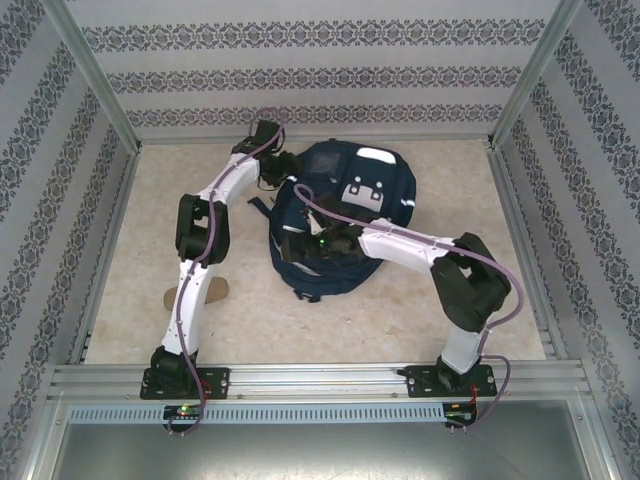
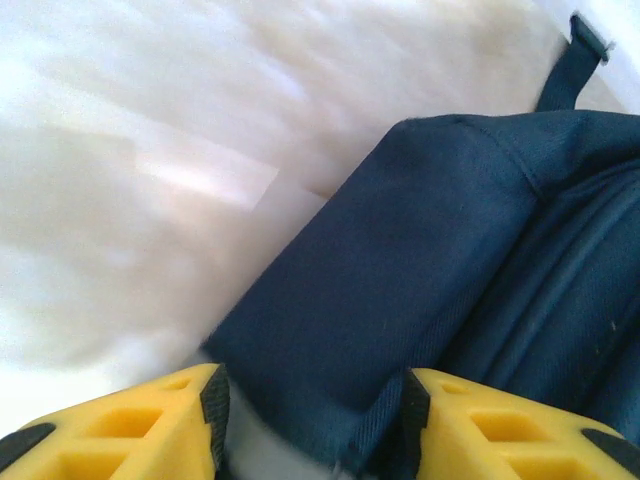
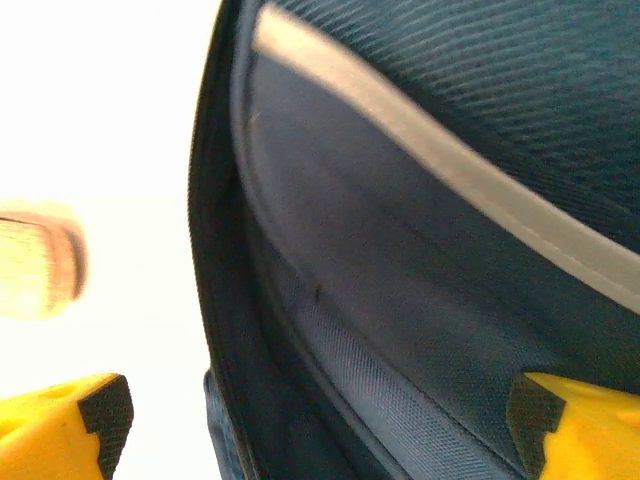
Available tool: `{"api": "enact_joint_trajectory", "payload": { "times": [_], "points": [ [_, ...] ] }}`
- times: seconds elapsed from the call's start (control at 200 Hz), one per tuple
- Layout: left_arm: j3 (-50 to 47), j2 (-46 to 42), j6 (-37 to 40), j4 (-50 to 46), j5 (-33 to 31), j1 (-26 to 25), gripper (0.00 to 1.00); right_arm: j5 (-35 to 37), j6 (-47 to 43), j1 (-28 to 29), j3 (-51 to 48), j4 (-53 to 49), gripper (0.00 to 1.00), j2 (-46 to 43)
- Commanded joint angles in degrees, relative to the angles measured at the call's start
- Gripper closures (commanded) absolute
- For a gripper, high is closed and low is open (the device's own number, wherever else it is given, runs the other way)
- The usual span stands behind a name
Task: Pack the student bag
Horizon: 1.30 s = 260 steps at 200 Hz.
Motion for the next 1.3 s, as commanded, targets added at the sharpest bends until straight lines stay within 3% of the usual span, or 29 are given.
{"api": "enact_joint_trajectory", "payload": {
  "times": [0.0,0.13,0.325,0.709,0.784,0.929,1.154,1.294],
  "points": [
    [3.5,-0.7,3.7,-8.8,5.9,-2.3,0.45,-4.6,3.0,-0.1,3.1,0.4,0.02,5.9],
    [-1.1,-7.5,5.6,-10.2,4.3,0.0,0.38,-7.3,3.1,-1.3,8.6,2.0,0.02,10.1],
    [-17.7,-24.3,7.4,-8.2,0.5,4.0,0.31,-8.3,0.4,-3.0,17.4,-1.4,0.02,12.4],
    [-63.2,-60.6,-3.7,-1.9,-10.9,10.2,0.23,4.6,-15.4,-2.1,16.8,-11.4,0.02,4.4],
    [-69.0,-65.6,-5.0,-2.6,-12.5,10.6,0.22,7.6,-19.7,-0.9,17.5,-13.6,0.13,4.8],
    [-78.0,-71.9,-7.5,-2.3,-13.6,10.9,0.21,14.4,-25.2,1.3,20.4,-18.0,0.32,8.4],
    [-83.4,-74.0,-9.6,-3.0,-12.7,11.1,0.19,22.5,-29.5,4.7,22.1,-19.5,0.32,13.4],
    [-85.7,-73.9,-13.1,-3.9,-12.0,11.2,0.19,28.5,-30.3,5.5,23.2,-21.1,0.40,16.6]
  ]
}}
